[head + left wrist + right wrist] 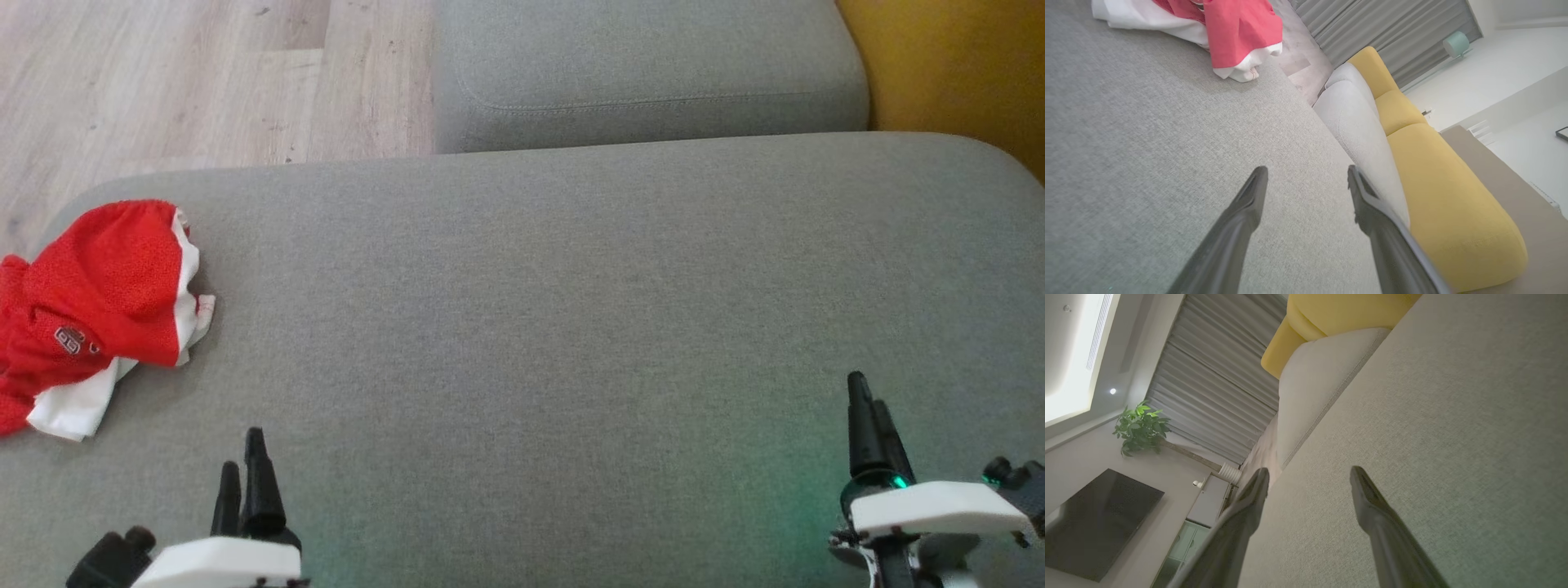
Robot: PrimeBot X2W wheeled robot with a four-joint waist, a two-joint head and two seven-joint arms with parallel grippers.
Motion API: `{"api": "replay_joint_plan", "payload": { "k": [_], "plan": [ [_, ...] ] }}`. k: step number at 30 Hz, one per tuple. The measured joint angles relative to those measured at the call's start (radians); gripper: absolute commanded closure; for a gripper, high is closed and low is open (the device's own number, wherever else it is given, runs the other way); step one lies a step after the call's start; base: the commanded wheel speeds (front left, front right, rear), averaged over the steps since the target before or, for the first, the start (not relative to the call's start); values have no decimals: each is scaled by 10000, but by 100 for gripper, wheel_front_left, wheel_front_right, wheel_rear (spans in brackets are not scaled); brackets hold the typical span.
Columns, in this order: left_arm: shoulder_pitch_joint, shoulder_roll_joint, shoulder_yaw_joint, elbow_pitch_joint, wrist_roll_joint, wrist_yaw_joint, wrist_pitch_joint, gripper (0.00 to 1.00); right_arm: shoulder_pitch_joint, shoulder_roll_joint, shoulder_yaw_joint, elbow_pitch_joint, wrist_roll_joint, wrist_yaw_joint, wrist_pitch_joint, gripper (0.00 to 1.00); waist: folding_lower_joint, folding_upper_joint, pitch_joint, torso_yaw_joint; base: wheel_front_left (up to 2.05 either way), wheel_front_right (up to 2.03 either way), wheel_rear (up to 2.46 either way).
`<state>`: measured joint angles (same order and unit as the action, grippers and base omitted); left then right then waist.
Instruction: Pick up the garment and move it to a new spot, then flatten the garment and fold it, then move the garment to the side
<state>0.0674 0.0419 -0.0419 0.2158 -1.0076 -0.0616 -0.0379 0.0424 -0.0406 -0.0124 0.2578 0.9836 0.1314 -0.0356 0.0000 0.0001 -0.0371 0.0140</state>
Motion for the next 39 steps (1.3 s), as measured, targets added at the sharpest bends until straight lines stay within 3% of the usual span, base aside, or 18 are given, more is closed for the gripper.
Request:
{"api": "replay_joint_plan", "payload": {
  "k": [39],
  "plan": [
    [457,13,-773,82,4721,192,-1133,0,143,-2,773,150,-5064,0,-1118,0,0,0,-226,152,0,0,0]
  ]
}}
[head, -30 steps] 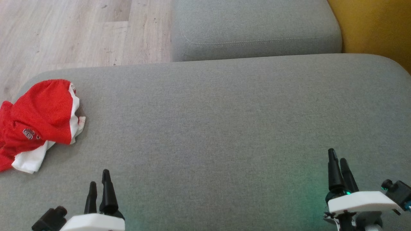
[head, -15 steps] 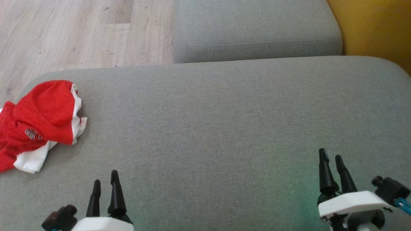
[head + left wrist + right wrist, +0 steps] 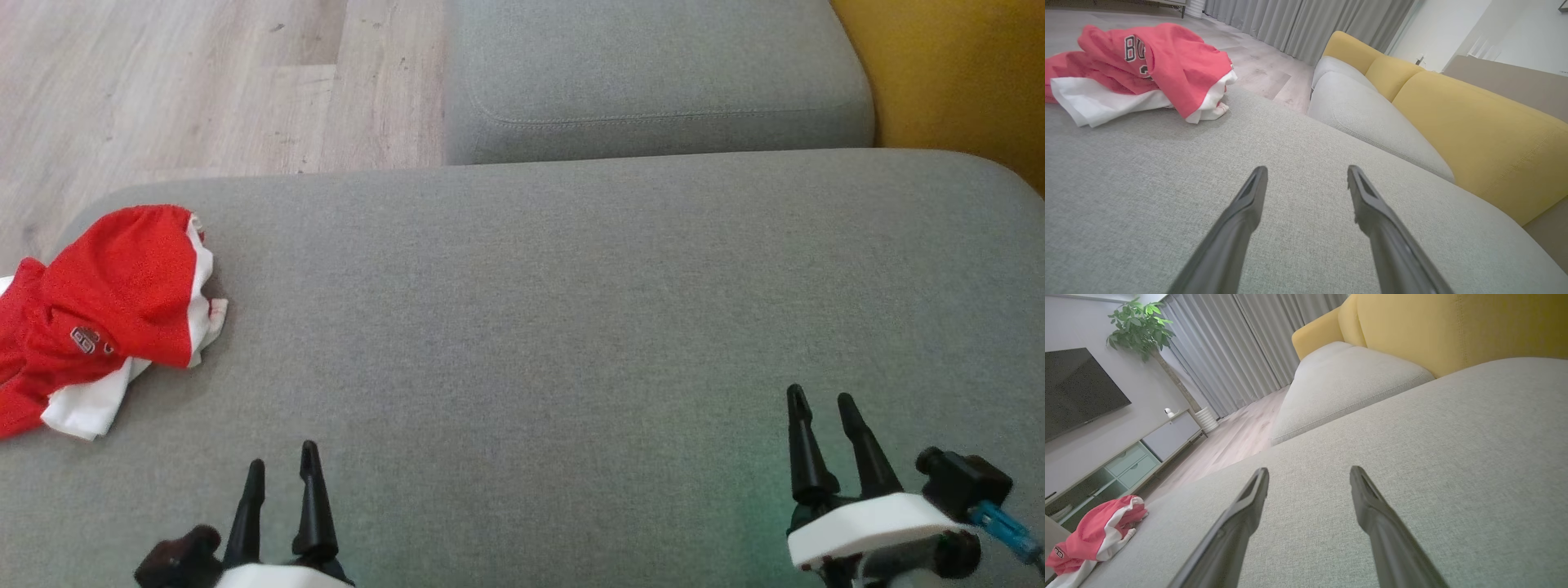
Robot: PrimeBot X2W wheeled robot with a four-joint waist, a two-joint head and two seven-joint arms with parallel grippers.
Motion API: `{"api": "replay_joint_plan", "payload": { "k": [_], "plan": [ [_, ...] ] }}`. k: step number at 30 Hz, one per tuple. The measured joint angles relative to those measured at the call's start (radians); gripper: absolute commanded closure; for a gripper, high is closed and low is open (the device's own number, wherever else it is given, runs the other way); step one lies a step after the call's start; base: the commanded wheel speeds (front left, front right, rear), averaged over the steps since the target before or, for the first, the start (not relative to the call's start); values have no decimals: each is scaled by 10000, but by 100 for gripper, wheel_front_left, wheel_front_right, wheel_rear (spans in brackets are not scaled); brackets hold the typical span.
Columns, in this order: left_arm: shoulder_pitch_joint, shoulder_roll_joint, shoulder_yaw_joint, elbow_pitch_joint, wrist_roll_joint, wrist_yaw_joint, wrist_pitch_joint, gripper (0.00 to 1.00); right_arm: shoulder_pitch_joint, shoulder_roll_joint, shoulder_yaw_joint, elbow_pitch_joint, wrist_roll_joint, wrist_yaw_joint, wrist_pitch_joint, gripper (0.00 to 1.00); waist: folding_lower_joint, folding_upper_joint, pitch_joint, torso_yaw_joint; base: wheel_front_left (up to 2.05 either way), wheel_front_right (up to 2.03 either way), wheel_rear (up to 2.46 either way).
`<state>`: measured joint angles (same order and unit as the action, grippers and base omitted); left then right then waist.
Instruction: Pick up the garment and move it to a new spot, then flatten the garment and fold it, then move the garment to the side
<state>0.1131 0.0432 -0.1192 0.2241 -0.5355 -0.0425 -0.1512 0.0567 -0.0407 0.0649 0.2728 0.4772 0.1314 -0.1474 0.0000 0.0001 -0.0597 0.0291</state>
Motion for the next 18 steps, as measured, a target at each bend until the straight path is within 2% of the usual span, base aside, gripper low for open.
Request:
{"api": "replay_joint_plan", "payload": {
  "k": [18],
  "plan": [
    [231,12,-107,224,1795,249,-523,0,182,-4,456,232,-2268,0,-523,0,0,0,-156,92,0,0,0]
  ]
}}
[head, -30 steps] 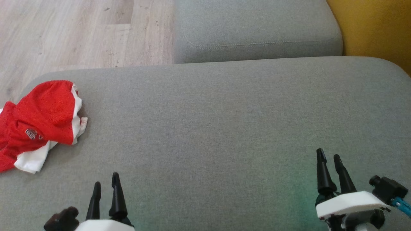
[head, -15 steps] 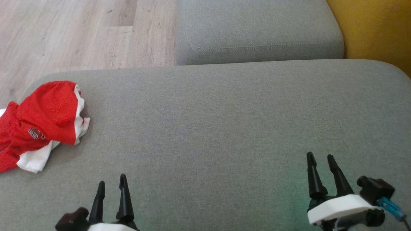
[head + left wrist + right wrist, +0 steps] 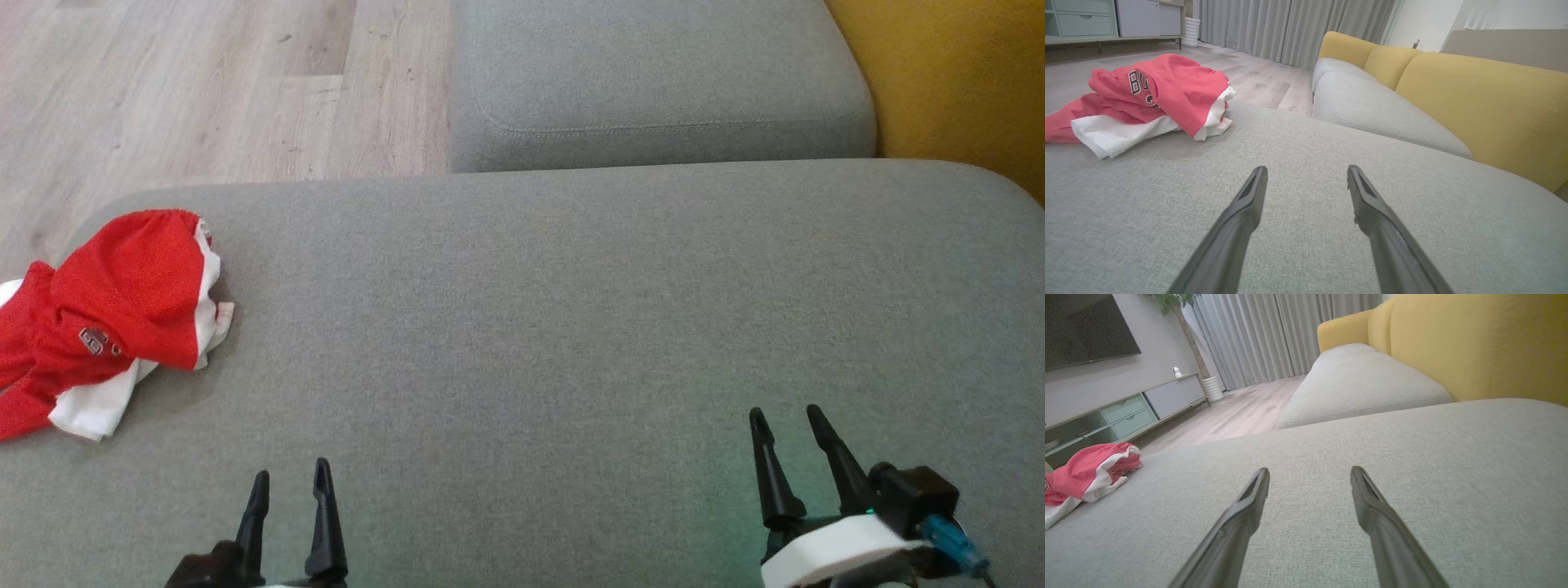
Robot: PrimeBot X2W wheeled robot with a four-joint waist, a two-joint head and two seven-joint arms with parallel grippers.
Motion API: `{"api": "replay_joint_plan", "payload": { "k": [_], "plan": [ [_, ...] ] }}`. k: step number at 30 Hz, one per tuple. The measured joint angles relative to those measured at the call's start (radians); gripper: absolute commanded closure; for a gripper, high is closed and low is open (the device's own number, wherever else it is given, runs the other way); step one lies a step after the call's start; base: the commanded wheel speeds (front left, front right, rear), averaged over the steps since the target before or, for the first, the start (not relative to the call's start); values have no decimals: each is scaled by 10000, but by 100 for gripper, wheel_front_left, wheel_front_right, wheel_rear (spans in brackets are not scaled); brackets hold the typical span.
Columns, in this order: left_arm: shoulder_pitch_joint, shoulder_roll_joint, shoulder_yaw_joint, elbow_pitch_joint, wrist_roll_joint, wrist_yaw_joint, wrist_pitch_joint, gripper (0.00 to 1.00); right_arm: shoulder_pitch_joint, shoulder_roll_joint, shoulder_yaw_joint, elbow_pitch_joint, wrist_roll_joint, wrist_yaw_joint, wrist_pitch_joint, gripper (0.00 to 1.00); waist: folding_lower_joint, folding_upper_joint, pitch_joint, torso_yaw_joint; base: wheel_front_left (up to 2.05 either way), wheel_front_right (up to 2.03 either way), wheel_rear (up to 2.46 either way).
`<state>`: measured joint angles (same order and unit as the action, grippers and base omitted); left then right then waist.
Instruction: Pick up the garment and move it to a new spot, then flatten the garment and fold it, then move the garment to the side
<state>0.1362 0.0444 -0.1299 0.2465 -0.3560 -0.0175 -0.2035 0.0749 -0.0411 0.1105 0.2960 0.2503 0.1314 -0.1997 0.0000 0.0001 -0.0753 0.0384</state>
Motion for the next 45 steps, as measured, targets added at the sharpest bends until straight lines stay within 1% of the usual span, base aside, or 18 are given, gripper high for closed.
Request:
{"api": "replay_joint_plan", "payload": {
  "k": [3,7,17,38,41,45],
  "plan": [
    [67,2,-10,0,293,2,-69,0,0,0,67,21,-376,0,-96,0,0,0,-25,1,0,0,0],
    [149,6,-81,12,330,29,-184,0,1,0,127,52,-869,0,-207,0,0,0,-61,10,0,0,0],
    [155,23,-337,12,1388,186,-458,0,7,-4,332,146,-2033,0,-495,0,0,0,-127,29,0,0,0],
    [157,25,-324,73,1446,192,-458,0,7,-4,194,230,-2077,0,-499,0,0,0,-78,52,0,0,0],
    [154,25,-334,98,1446,190,-458,0,9,-6,84,232,-2075,0,-499,0,0,0,-68,165,0,0,0],
    [143,29,-341,107,1448,190,-458,0,19,-6,-77,221,-2075,0,-499,0,0,0,-59,530,0,0,0]
  ]
}}
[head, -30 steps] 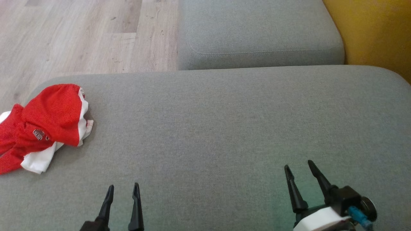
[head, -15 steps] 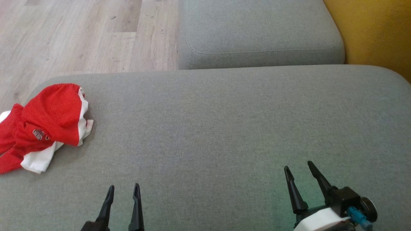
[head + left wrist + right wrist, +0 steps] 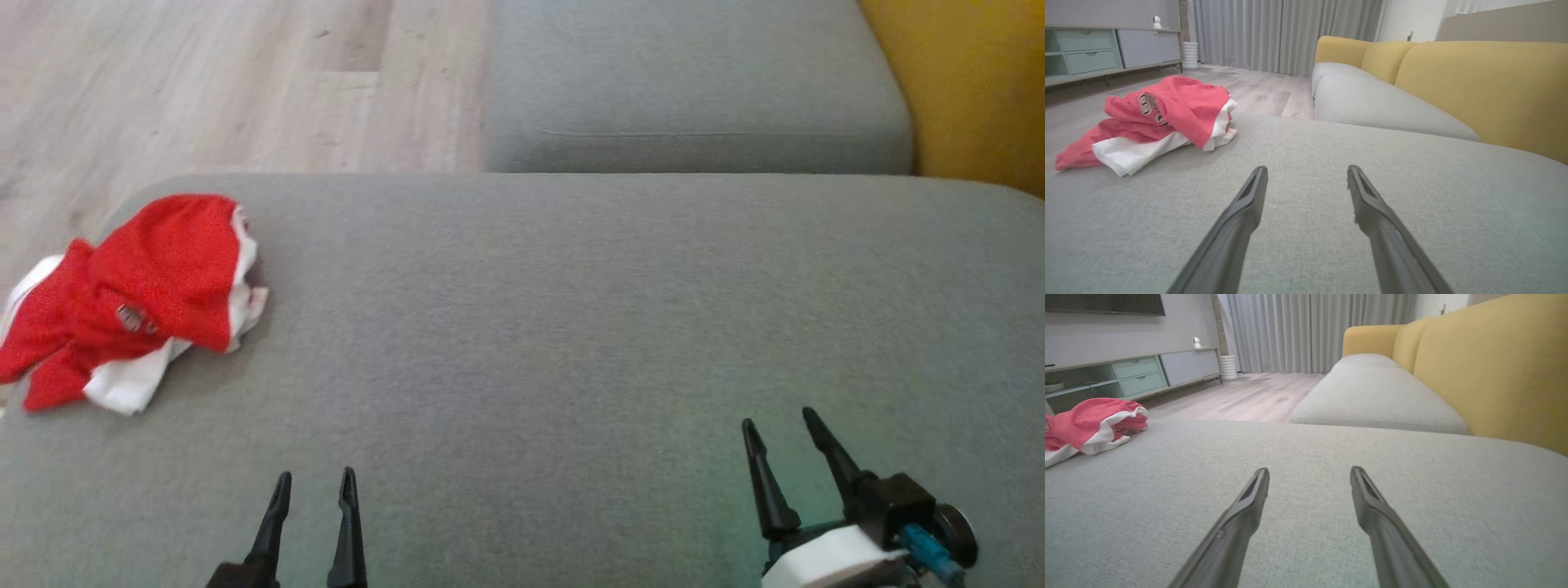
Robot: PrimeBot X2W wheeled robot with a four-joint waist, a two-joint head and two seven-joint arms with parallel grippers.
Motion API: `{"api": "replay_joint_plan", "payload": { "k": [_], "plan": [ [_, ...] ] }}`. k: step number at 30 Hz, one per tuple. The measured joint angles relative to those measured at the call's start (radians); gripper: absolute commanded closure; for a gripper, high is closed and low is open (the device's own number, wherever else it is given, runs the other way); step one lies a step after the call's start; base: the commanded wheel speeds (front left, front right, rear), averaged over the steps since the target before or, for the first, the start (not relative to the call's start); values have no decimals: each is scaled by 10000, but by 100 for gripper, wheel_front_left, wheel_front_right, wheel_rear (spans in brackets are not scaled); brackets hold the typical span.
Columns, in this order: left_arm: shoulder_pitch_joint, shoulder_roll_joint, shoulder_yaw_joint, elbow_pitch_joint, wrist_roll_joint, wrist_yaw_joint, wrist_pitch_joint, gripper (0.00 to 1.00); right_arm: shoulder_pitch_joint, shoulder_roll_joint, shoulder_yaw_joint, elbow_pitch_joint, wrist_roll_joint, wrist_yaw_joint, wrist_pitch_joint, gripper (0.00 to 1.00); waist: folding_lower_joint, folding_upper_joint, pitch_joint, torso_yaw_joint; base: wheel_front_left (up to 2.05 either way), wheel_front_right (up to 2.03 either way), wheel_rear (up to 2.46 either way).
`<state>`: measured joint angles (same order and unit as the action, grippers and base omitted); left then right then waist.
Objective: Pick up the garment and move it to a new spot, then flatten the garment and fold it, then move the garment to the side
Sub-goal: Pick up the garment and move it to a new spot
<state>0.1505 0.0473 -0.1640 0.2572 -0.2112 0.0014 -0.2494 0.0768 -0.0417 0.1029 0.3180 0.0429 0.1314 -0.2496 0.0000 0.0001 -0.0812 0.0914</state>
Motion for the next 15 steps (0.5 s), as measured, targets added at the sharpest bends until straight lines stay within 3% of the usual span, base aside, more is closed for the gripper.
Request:
{"api": "replay_joint_plan", "payload": {
  "k": [15],
  "plan": [
    [-35,100,309,-77,73,77,-25,0,-34,0,217,-50,203,0,-2,0,0,0,78,2632,0,0,0]
  ]
}}
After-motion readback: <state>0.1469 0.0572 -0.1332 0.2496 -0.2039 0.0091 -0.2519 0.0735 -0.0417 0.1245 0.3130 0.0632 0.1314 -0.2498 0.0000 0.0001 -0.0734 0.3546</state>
